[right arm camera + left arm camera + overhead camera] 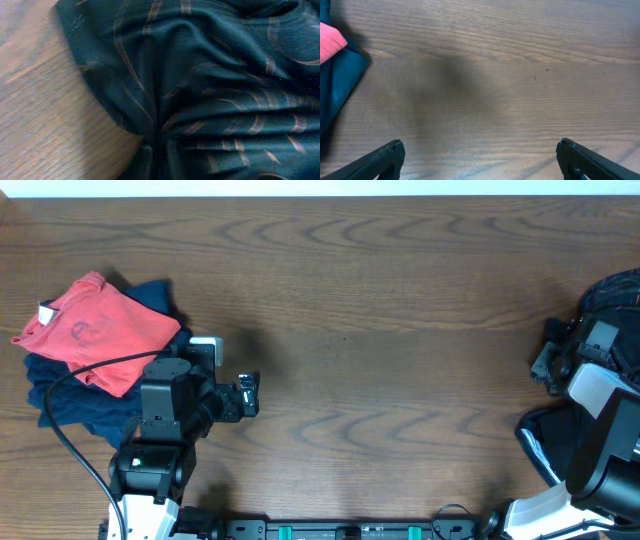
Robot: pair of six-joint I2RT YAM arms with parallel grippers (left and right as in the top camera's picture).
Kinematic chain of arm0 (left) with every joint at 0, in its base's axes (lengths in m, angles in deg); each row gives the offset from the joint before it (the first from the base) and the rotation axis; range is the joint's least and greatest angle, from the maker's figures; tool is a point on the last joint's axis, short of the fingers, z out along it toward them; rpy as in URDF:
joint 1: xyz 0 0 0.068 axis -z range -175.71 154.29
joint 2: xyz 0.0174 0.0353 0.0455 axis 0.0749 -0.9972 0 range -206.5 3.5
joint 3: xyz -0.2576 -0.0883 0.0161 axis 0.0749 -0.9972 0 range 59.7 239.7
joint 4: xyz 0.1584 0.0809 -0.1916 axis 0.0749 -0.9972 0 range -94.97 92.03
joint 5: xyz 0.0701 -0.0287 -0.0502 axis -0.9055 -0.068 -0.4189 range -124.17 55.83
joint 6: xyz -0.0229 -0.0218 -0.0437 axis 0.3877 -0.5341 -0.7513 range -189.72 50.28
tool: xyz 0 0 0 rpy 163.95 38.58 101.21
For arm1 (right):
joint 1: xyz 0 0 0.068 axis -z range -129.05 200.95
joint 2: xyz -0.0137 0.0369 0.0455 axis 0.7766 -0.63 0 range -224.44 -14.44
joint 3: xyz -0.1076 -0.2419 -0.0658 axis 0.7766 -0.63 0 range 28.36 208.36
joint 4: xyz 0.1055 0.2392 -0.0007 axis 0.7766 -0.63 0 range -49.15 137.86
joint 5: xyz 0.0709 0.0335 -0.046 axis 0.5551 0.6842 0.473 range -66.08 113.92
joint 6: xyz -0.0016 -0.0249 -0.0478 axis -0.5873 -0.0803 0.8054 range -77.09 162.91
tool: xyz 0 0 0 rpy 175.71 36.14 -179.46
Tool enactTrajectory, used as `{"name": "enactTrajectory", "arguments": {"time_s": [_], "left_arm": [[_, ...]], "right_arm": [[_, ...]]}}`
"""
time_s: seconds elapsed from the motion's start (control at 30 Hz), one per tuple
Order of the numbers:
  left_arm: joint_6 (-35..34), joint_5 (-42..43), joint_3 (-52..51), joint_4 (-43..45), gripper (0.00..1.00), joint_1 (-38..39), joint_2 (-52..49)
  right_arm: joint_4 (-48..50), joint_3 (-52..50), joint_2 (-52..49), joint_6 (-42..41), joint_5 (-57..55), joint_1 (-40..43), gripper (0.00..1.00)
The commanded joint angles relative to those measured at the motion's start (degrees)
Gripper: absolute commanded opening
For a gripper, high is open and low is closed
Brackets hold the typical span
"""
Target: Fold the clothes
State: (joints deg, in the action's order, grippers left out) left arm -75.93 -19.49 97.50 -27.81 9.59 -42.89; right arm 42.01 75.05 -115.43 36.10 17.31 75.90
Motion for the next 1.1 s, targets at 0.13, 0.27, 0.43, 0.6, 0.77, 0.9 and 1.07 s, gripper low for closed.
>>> {"name": "enactTrajectory", "arguments": {"time_s": [0.13,0.27,0.43,0.6,0.77,0.9,1.07], "left_arm": [[-0.5,0.3,1.4,0.6,0.98,0.1,0.1],[-0.5,0.3,1.4,2.6,0.98,0.1,0.2],[-0.5,0.3,1.4,4.4,0.98,0.1,0.1],[-0.6,0.3,1.4,4.8,0.98,0.1,0.1],[-0.5,0.3,1.4,4.7,0.98,0.1,0.0],[-0.6,0.3,1.4,4.7,0.98,0.1,0.0],[-1.4,3.4,1.4,5.6,0.98,0.1,0.0]], "right_arm": [[-1.4,-0.7,3.1,0.2,13.0,0.0,0.01],[0.0,4.3,9.7,0.2,41.0,-3.8,0.01],[2.9,9.7,14.2,0.1,49.8,-14.4,0.01],[3.3,11.2,14.6,0.0,36.9,-23.6,0.47],[-0.9,11.2,14.9,0.0,26.7,-23.7,0.98],[-11.3,11.2,16.9,-0.1,17.6,-18.5,0.99],[-28.1,11.2,17.4,-1.3,3.6,-11.8,0.99]]}}
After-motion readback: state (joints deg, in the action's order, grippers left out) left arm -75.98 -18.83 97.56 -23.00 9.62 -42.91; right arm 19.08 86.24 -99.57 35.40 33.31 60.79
